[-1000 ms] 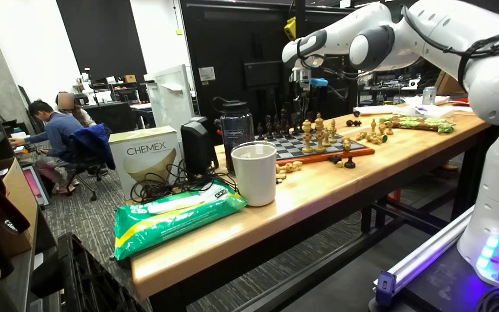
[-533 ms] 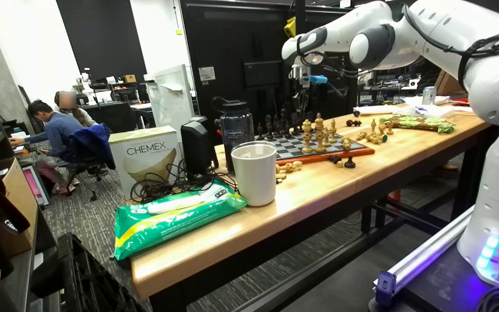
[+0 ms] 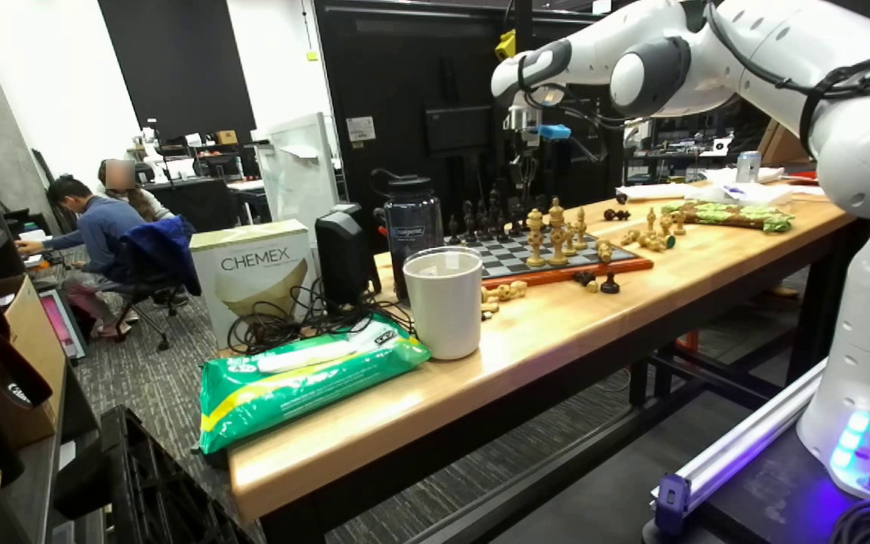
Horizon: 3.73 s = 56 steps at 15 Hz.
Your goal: Put the dark brown chess piece on the board
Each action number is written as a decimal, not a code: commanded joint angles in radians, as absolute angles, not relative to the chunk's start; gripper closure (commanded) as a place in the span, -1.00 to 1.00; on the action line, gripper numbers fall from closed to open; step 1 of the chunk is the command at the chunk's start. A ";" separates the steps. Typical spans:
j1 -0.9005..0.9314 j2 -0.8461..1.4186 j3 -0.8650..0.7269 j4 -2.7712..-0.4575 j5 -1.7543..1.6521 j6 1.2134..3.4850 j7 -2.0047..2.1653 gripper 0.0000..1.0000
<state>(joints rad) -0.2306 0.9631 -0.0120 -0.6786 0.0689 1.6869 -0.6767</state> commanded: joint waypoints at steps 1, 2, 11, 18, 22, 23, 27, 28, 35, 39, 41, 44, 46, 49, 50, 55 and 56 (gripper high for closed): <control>-0.222 0.924 -0.018 -0.713 0.060 1.695 -0.669 0.88; -0.222 0.923 -0.019 -0.714 0.061 1.697 -0.668 0.88; -0.203 0.865 -0.040 -0.745 0.035 1.693 -0.629 0.88; -0.186 0.737 -0.047 -0.876 0.021 1.687 -0.556 0.88; -0.176 0.604 -0.051 -1.053 0.021 1.706 -0.479 0.88; -0.174 0.572 -0.053 -1.094 0.019 1.706 -0.456 0.88; -0.176 0.450 -0.055 -1.266 0.022 1.721 -0.377 0.88; -0.176 0.422 -0.056 -1.311 0.022 1.731 -0.360 0.88; -0.178 0.246 -0.058 -1.644 0.042 1.878 -0.263 0.88; -0.177 0.151 -0.064 -1.849 0.055 1.994 -0.238 0.88; -0.175 0.104 -0.066 -1.955 0.060 2.057 -0.242 0.88; -0.173 0.065 -0.071 -2.073 0.062 2.151 -0.258 0.88; -0.172 0.059 -0.072 -2.115 0.064 2.203 -0.275 0.88; -0.167 0.068 -0.070 -2.125 0.056 2.258 -0.302 0.88; -0.164 0.072 -0.069 -2.117 0.047 2.264 -0.308 0.88; -0.158 0.101 -0.070 -2.053 0.048 2.243 -0.349 0.88; -0.158 0.104 -0.071 -2.045 0.048 2.241 -0.354 0.88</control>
<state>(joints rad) -0.1675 0.1037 -0.0570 -2.0702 0.0467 2.2547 -0.3154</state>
